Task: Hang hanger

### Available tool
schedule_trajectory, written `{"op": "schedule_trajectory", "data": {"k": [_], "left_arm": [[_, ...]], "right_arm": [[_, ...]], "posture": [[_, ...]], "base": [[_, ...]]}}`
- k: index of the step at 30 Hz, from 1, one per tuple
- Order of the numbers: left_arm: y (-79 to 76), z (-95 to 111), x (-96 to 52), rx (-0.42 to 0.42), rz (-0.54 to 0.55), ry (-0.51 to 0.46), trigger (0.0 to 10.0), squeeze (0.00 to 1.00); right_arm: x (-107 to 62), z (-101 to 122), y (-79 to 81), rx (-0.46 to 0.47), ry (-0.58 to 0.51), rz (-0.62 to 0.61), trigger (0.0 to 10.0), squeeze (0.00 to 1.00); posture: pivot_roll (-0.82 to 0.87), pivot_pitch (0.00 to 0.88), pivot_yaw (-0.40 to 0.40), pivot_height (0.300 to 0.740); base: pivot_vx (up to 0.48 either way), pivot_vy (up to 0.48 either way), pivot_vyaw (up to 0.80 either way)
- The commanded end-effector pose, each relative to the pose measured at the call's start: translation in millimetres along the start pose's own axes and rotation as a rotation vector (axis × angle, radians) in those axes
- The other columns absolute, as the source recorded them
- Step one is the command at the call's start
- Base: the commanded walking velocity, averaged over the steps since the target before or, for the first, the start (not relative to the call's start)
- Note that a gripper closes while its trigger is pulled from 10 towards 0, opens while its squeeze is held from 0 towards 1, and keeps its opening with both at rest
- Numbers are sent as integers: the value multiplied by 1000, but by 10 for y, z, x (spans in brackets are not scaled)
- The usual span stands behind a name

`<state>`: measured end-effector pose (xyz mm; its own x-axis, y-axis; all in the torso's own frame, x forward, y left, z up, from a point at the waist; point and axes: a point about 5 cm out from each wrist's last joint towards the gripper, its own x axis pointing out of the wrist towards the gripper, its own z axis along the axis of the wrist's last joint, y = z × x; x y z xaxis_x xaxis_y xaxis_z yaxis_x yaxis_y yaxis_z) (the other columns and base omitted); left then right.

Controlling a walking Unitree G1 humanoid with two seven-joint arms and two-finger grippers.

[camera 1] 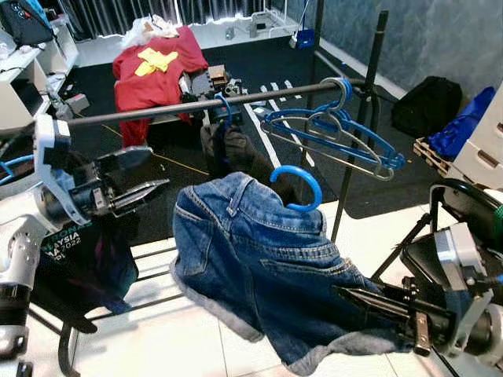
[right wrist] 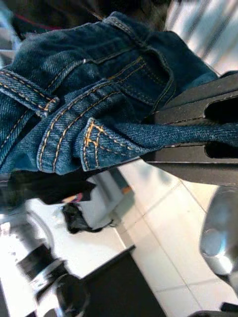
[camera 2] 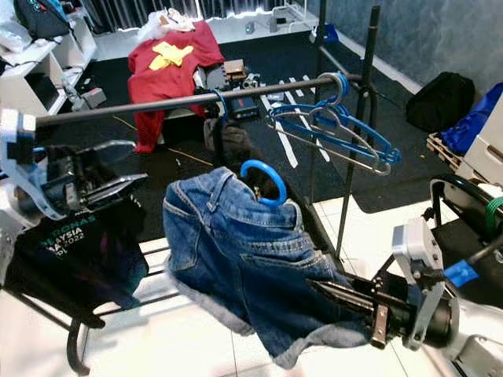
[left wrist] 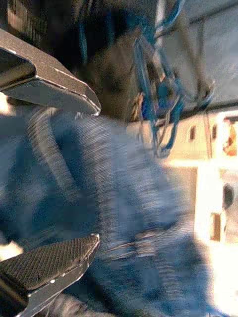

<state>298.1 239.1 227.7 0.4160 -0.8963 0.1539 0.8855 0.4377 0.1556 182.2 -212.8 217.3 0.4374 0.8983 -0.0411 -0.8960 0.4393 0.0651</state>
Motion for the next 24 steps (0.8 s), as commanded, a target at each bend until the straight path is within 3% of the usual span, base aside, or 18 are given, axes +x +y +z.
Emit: {"op": "schedule_trajectory", "data": {"k": [1,9,16,24], "left_arm": [[-8,-23,-23,3,-12,35,10000,0],[54,-99,-19,-3,47,49,10000,0],[156,-185,122,42,188,51,10000,0],[151,-188,161,31,202,25,10000,0]], "right_arm": [[20,162,79,-54,-67,57,10000,0],[-21,337,119,-90,-144,81,10000,0],[-12,383,128,-95,-160,95,10000,0],[-16,380,122,-90,-156,90,10000,0]], "posture": [[-107,82,99,740],[-104,80,100,740],[-103,81,96,740],[-103,82,96,740]], "base": [[0,0,0],[0,0,0],[0,0,0],[0,0,0]]}}
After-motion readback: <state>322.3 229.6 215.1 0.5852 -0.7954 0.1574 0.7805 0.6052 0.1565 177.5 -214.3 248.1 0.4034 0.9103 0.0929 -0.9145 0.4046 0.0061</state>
